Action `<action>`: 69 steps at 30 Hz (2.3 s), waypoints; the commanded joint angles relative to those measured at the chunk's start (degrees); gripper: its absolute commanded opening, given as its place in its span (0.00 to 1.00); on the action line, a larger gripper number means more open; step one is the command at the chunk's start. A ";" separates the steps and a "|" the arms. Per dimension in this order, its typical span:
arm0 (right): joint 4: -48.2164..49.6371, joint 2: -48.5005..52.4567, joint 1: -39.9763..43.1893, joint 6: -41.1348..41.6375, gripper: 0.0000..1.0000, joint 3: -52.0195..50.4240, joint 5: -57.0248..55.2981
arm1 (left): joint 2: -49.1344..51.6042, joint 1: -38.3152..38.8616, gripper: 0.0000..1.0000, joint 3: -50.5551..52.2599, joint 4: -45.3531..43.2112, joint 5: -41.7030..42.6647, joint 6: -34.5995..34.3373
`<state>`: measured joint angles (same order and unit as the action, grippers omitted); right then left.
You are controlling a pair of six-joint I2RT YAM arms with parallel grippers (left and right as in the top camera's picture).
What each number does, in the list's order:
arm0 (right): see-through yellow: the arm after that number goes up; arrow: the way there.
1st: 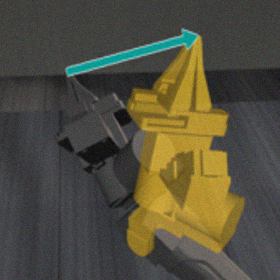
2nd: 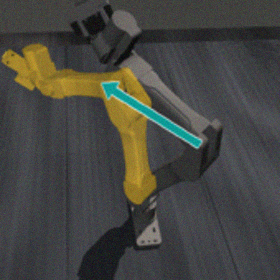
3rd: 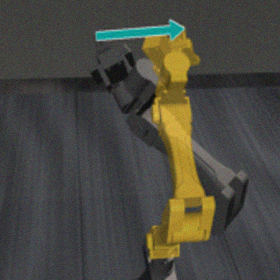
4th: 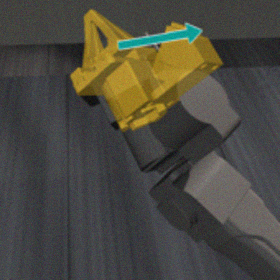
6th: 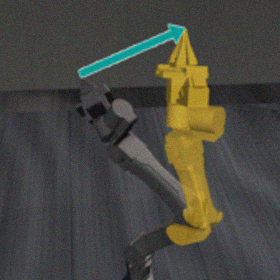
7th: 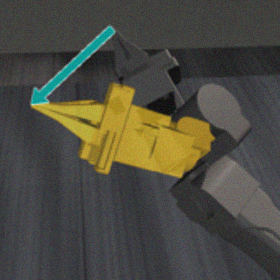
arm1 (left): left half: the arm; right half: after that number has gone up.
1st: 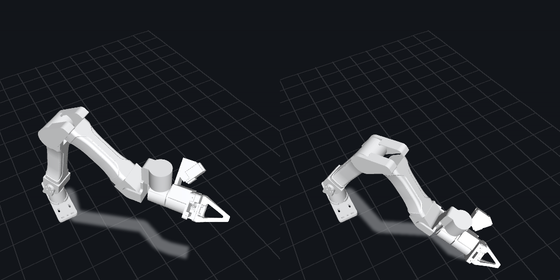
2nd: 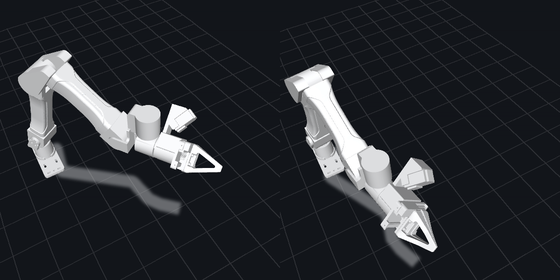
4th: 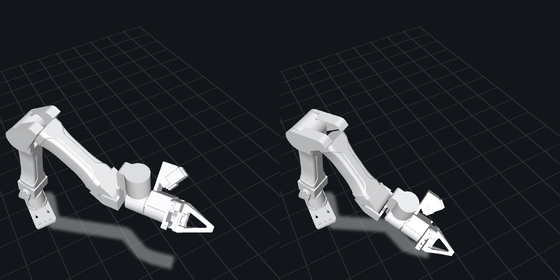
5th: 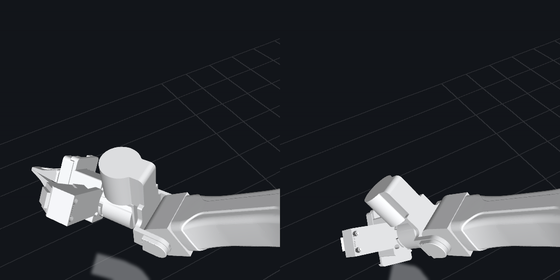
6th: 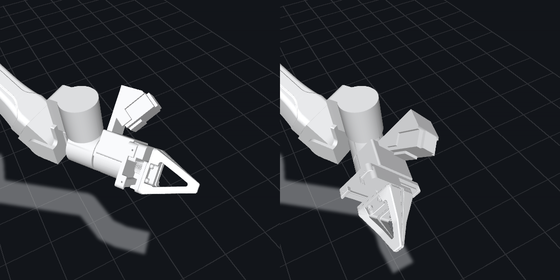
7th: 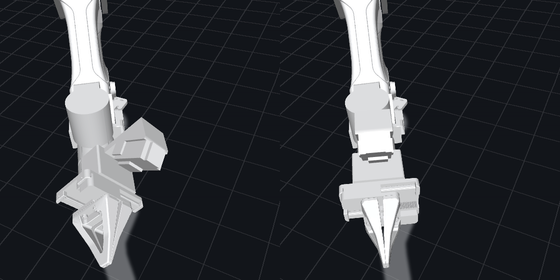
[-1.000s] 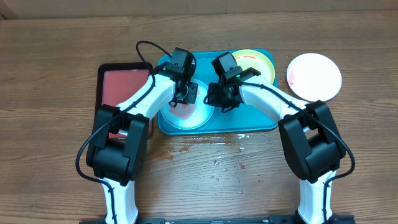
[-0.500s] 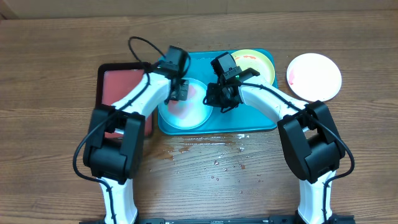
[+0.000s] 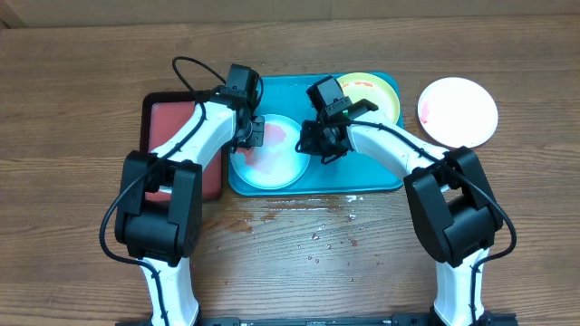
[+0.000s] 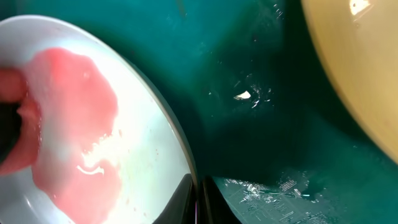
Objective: Clean dirty plates on tray and stack at the side
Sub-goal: 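Keep scrubbing the plate with the left gripper's sponge while right holds rim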
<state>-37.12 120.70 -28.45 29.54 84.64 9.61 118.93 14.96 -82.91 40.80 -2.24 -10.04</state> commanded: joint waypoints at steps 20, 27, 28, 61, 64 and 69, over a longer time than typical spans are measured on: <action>2.36 -0.13 0.66 2.45 0.04 -0.22 -2.03 | 1.95 7.34 0.04 2.34 1.36 11.04 -11.41; 2.34 -0.13 0.66 2.43 0.04 -0.22 -2.03 | 1.95 7.72 0.04 2.40 -4.63 10.01 -12.59; 2.34 -0.13 0.66 2.43 0.04 -0.22 -2.01 | 1.95 7.72 0.04 2.40 -5.20 9.01 -13.00; 1.29 -0.13 0.68 2.38 0.04 -0.22 -2.05 | 1.90 -1.05 0.04 1.95 -7.61 1.90 -13.09; 1.31 -0.13 0.68 2.38 0.04 -0.22 -2.03 | 1.36 -0.90 0.04 1.29 -5.25 3.52 -11.72; 1.29 -0.13 0.68 2.40 0.04 -0.22 -2.03 | -3.58 -0.79 0.04 -0.15 -3.13 6.29 -10.10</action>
<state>-36.01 120.70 -27.53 31.53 84.62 7.53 118.78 14.24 -82.56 36.23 1.93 -22.06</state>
